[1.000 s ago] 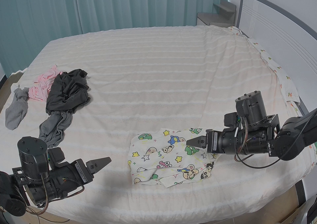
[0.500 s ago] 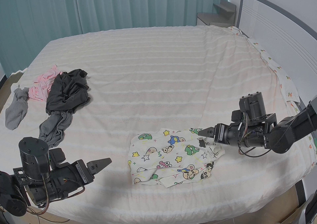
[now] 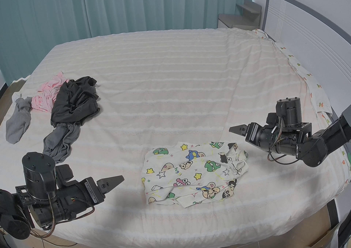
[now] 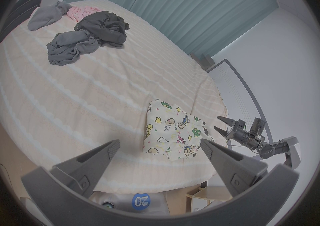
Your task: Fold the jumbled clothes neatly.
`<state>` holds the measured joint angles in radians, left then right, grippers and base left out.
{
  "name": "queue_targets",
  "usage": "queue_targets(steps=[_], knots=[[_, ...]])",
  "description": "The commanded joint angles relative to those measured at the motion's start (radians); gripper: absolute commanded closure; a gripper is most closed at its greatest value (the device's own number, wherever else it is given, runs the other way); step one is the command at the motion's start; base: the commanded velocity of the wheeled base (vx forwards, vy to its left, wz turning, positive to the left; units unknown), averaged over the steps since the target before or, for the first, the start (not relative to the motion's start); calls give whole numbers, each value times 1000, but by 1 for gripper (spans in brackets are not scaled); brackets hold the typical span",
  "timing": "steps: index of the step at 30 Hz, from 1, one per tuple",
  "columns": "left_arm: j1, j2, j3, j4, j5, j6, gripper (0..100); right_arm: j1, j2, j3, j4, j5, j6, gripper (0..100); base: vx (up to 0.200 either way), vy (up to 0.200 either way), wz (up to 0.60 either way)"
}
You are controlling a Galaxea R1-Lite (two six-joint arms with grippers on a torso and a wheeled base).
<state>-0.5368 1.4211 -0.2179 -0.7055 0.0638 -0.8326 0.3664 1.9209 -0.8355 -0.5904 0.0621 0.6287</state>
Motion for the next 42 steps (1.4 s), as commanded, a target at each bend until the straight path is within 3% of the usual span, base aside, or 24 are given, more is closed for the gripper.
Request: queue_targets(steps=[1, 15, 31, 42], knots=[[0, 1, 0, 0, 1, 0, 0, -15, -26, 9, -28, 1, 28, 0, 0, 0, 0], [0, 18, 0, 0, -1, 0, 0, 11, -118, 81, -31, 47, 20, 0, 0, 0, 0], [0, 71, 32, -94, 1, 0, 0, 212, 61, -4, -32, 70, 31, 0, 0, 0, 0], [0, 71, 32, -94, 1, 1, 0, 183, 202, -51, -35, 62, 34, 0, 0, 0, 0]])
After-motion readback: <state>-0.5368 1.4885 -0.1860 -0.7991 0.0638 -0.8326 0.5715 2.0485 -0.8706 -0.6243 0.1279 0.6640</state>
